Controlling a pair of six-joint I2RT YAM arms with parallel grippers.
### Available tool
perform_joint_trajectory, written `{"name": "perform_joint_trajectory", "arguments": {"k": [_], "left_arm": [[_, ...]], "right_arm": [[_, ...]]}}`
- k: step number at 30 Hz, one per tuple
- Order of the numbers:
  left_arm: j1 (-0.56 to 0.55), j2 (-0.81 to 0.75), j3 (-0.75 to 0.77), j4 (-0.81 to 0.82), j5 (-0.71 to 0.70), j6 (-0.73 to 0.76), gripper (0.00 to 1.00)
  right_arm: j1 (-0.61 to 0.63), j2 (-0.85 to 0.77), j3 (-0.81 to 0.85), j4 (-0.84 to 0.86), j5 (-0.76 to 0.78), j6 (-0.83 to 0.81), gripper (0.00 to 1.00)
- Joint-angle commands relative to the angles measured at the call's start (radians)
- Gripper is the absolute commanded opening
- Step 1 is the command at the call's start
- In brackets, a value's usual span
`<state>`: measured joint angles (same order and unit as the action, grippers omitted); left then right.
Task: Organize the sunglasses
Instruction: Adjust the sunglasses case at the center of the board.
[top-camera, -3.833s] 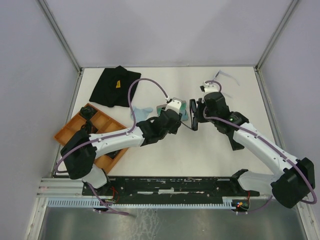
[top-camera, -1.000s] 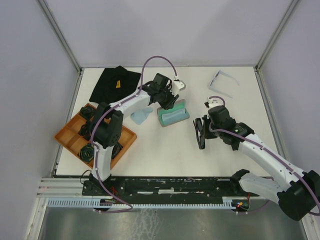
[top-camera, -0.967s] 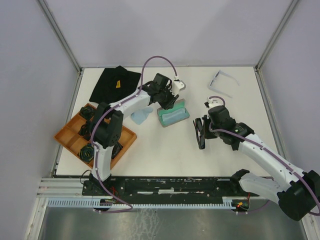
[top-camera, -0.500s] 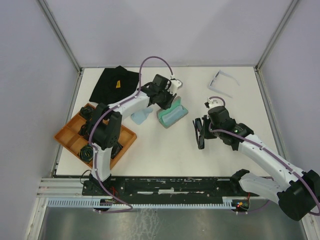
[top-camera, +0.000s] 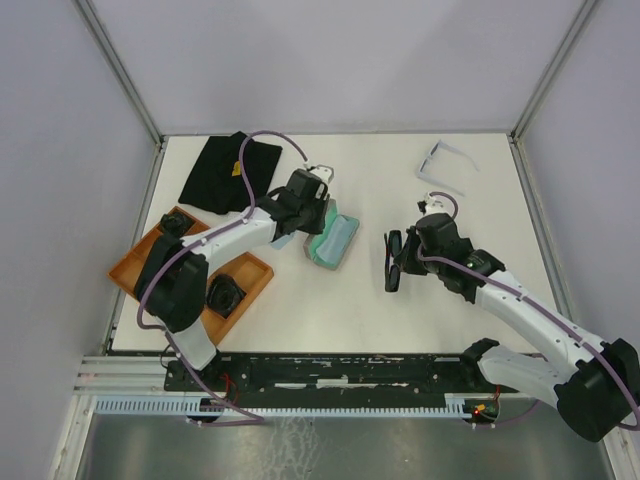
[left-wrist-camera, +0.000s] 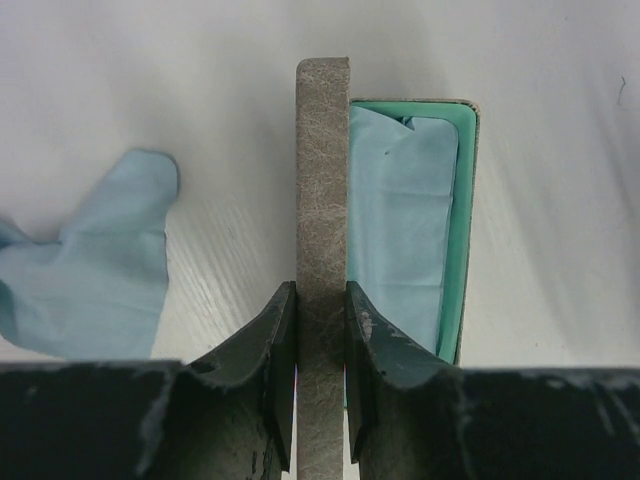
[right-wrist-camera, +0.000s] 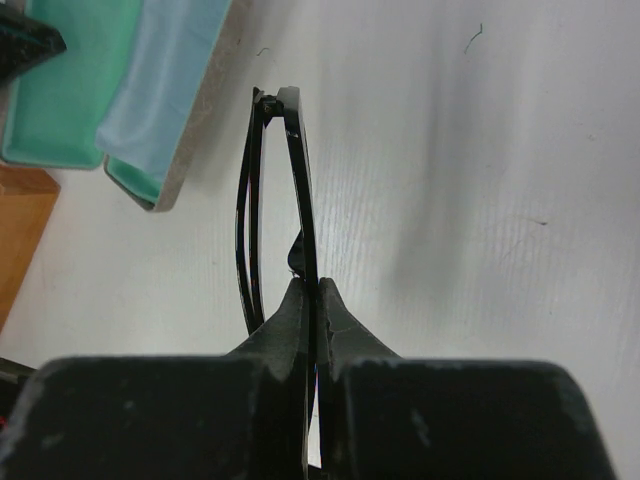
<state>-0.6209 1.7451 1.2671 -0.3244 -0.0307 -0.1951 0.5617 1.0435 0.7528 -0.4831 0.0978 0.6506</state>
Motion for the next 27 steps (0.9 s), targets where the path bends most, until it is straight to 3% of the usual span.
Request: {"name": "perform_joint_trajectory", "arguments": {"k": [1, 9, 16, 22, 27], "left_arm": [[-0.046, -0.124, -0.088, 0.109, -0.132, -0.199, 0.21], [-0.129, -0.208, -0.227, 0.161, -0.293, -0.371, 0.20], [-0.205, -0.185, -0.249, 0.167, -0.357, -0.440, 0.21], [-0.217, -0.159, -0.248, 0.166, -0.348, -0.431, 0.31], [-0.216, -0.152, -0.243, 0.174, -0.306, -0.400, 0.46]], "right_arm": [[-0.003, -0.017, -0.024, 0.141, 0.009, 0.108, 0.00], [-0.002, 0.052, -0.024, 0.200, -0.064, 0.138, 0.00], [-0.003, 0.088, -0.018, 0.211, -0.089, 0.137, 0.00], [-0.002, 0.158, 0.014, 0.224, -0.177, 0.092, 0.00], [-0.002, 0.196, -0.002, 0.283, -0.192, 0.132, 0.00]]}}
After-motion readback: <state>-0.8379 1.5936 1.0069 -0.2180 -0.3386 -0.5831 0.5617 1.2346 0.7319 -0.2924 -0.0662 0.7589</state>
